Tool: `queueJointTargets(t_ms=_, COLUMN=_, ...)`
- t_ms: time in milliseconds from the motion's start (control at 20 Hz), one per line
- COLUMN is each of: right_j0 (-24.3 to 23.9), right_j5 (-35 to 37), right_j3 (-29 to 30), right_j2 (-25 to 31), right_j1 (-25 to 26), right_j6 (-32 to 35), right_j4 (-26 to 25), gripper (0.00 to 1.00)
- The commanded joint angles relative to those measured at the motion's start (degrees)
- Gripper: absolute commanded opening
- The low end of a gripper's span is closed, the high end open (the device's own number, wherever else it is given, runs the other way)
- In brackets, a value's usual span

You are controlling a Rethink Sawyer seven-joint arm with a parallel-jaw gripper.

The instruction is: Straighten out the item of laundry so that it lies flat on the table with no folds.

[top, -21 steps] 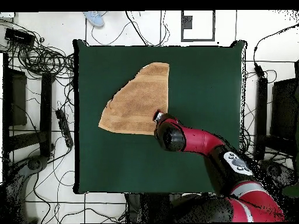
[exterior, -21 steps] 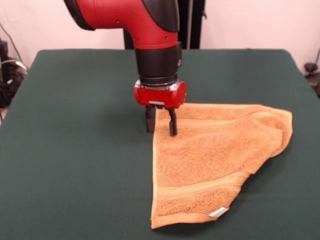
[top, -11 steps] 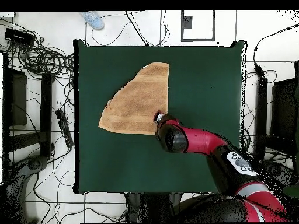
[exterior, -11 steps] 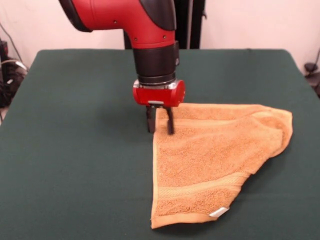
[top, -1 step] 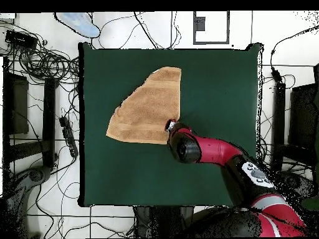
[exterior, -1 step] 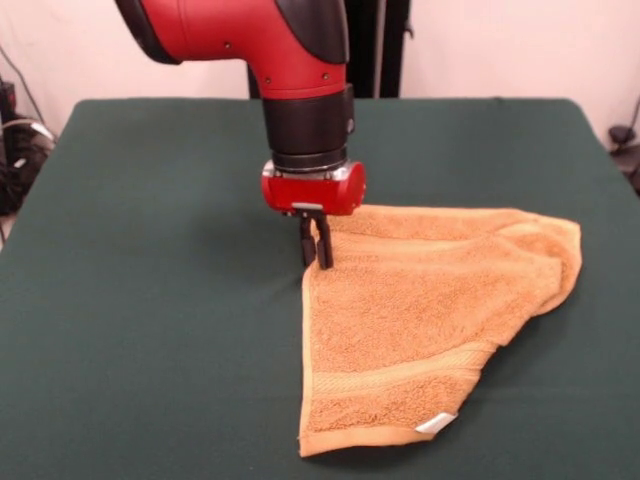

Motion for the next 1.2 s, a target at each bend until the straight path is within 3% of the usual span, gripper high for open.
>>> queueJointTargets(t_ms=50, right_j0=4.6, right_j5=-2.1, right_j3=-5.0, right_j2=3.9, right_j1=8.4, right_j6=3.6, right_j4=-1.0, gripper=0.0)
queueJointTargets(t_ms=300, right_j0=6.1, right_j5=-0.9, right_j3=-3.0, right_j2=1.9, right_j1=5.9, right_j6=6.1, right_j4=1.4, gripper=0.0)
queueJointTargets(t_ms=400, right_j0=8.6, right_j5=3.6, right_j3=1.4, right_j2=-2.2, right_j1=-1.2, right_j6=8.5, right_j4=3.8, gripper=0.0)
queueJointTargets(t_ms=500, right_j0=8.7, right_j5=11.4, right_j3=7.4, right_j2=-4.7, right_j1=-11.9, right_j6=8.1, right_j4=5.1, gripper=0.0)
queueJointTargets(t_ms=600, right_j0=7.1, right_j5=18.2, right_j3=11.4, right_j2=-5.1, right_j1=-20.2, right_j6=5.3, right_j4=6.0, gripper=0.0)
queueJointTargets(t_ms=750, right_j0=3.9, right_j5=23.7, right_j3=16.0, right_j2=-4.4, right_j1=-28.0, right_j6=1.9, right_j4=7.1, gripper=0.0)
queueJointTargets(t_ms=900, right_j0=0.4, right_j5=25.9, right_j3=19.4, right_j2=-2.7, right_j1=-32.6, right_j6=0.1, right_j4=8.0, gripper=0.0)
queueJointTargets(t_ms=1200, right_j0=-6.9, right_j5=26.2, right_j3=21.7, right_j2=1.6, right_j1=-34.2, right_j6=-3.9, right_j4=8.0, gripper=0.0)
